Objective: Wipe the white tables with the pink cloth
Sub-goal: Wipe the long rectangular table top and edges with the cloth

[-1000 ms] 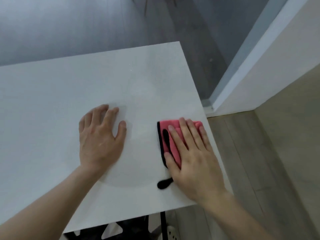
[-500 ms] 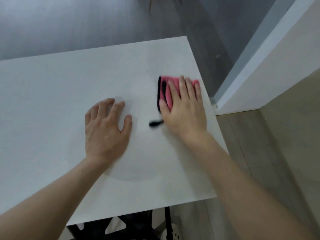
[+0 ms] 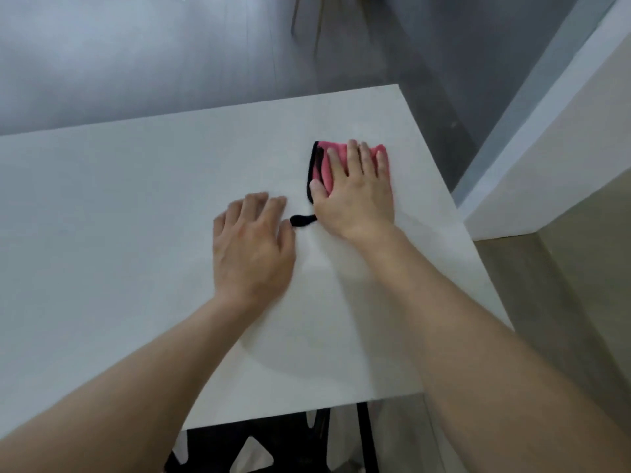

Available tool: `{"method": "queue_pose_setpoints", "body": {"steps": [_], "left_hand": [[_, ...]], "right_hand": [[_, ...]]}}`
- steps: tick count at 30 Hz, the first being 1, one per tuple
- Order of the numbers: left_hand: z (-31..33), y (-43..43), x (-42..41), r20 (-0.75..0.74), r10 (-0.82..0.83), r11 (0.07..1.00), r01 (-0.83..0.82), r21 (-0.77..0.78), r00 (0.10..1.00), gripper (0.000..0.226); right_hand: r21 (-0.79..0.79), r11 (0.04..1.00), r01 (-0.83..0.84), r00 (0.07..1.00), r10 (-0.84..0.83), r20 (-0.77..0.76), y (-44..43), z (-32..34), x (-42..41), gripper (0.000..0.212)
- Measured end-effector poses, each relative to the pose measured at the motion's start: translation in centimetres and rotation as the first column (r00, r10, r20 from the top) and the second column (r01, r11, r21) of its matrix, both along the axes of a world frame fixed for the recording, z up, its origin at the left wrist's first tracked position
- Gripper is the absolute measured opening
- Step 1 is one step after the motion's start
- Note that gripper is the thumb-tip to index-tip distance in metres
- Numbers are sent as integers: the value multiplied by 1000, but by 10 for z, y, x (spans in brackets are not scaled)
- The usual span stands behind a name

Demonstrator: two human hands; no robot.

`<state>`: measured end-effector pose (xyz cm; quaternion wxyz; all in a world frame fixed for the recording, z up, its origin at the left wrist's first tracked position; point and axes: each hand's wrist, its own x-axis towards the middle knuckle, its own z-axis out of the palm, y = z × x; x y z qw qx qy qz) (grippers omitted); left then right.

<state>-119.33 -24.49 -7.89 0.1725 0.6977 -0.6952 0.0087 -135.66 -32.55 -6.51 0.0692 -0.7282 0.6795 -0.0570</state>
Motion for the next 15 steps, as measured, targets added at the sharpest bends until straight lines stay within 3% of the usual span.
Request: {"method": "queue_pose_setpoints", "body": {"steps": [2, 5, 8, 15], "left_hand": [[7, -3, 6, 1, -33, 999, 33, 20, 999, 38], [22, -21, 35, -13, -187, 979, 188, 75, 982, 38], [28, -39, 82, 69, -295, 953, 288, 89, 953, 39], [24, -75, 170, 155, -256, 961, 234, 149, 954, 55]], "right_hand": [[-105, 975, -194, 980, 197, 12, 47, -5, -10, 74], [-99, 956, -277, 961, 276, -23, 94, -6, -44, 71], [-28, 979, -201, 979, 200, -29, 98, -4, -46, 72], [-58, 998, -17, 1000, 16, -25, 61, -6, -23, 74]]}}
